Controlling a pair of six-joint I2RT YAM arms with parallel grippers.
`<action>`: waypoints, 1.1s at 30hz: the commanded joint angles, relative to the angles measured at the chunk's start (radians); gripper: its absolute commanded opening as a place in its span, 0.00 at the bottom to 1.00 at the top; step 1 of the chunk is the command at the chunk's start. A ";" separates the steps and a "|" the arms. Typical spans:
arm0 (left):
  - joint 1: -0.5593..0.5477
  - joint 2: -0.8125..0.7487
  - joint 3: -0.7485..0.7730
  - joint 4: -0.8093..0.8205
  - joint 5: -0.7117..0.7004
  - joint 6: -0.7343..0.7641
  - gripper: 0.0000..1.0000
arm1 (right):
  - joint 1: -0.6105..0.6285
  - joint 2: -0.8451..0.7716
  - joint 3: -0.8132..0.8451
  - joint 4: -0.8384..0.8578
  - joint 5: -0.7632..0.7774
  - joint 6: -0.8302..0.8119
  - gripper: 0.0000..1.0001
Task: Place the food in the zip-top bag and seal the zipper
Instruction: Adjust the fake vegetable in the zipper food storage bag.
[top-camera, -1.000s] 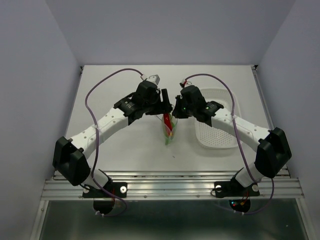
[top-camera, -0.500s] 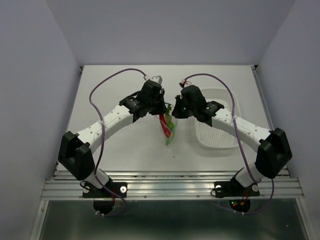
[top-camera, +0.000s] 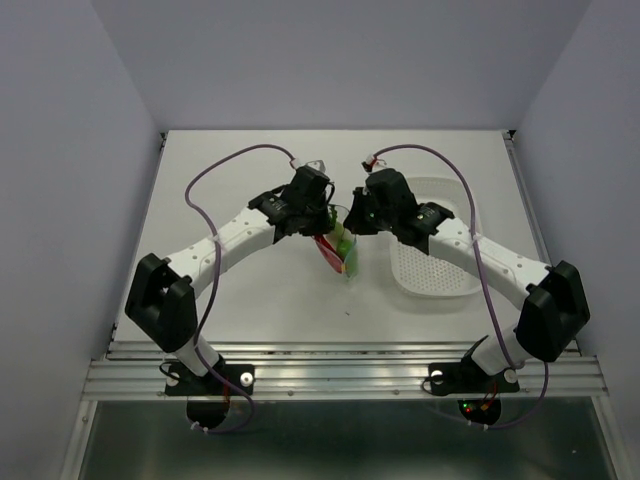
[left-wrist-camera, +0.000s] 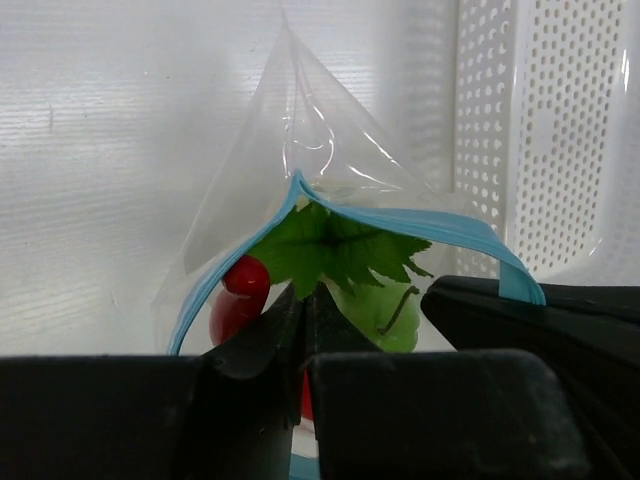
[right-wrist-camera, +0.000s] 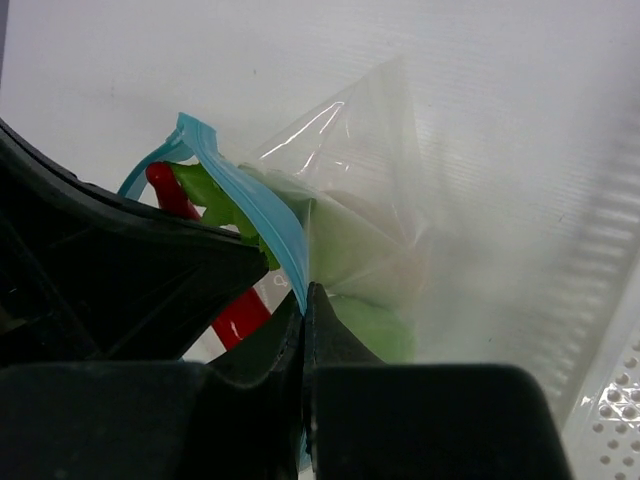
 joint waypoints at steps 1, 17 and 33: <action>-0.016 -0.071 0.062 0.047 0.005 0.014 0.16 | -0.005 -0.027 0.015 0.051 0.018 0.053 0.01; -0.084 -0.484 -0.212 0.194 0.016 0.166 0.93 | -0.033 0.034 0.095 -0.116 0.143 0.316 0.01; -0.239 -0.599 -0.547 0.398 -0.176 0.097 0.93 | -0.074 0.082 0.106 -0.138 0.005 0.366 0.01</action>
